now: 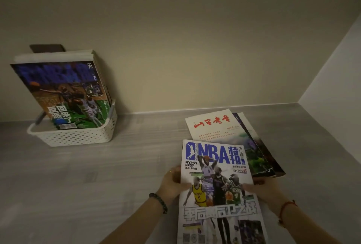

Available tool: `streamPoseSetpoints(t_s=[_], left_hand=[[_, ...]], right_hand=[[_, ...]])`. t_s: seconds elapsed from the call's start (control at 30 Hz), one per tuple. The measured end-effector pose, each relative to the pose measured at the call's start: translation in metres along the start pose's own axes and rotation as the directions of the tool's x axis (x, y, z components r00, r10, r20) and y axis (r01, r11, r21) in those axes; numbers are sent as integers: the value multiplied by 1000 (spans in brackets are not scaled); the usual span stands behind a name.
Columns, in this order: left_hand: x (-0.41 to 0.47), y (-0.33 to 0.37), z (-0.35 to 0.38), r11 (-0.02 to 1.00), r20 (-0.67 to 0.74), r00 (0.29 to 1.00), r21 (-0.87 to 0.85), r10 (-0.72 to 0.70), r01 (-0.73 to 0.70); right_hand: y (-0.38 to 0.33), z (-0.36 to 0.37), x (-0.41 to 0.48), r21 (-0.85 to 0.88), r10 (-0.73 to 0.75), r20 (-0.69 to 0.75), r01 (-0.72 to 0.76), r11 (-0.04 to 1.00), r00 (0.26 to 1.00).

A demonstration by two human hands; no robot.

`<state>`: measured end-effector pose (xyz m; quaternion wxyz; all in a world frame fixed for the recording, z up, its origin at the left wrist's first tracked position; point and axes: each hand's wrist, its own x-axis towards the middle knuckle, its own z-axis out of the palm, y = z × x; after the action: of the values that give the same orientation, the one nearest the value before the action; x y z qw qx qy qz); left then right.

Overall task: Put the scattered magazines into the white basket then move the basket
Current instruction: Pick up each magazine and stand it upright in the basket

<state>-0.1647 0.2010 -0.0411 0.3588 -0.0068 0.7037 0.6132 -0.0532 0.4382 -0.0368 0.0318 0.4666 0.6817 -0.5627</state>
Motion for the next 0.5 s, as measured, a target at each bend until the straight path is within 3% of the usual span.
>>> streamPoseSetpoints(t_s=[0.17,0.5], left_hand=[[-6,7,-1,995,51,994,-47,94,-92],[-21,102,-105,948,-193,929,23,316,-318]], right_hand=[[-27,2,-2,-50,-66,10,67,996,998],[-157,76,-39,-86,-465,102,474,876,879]])
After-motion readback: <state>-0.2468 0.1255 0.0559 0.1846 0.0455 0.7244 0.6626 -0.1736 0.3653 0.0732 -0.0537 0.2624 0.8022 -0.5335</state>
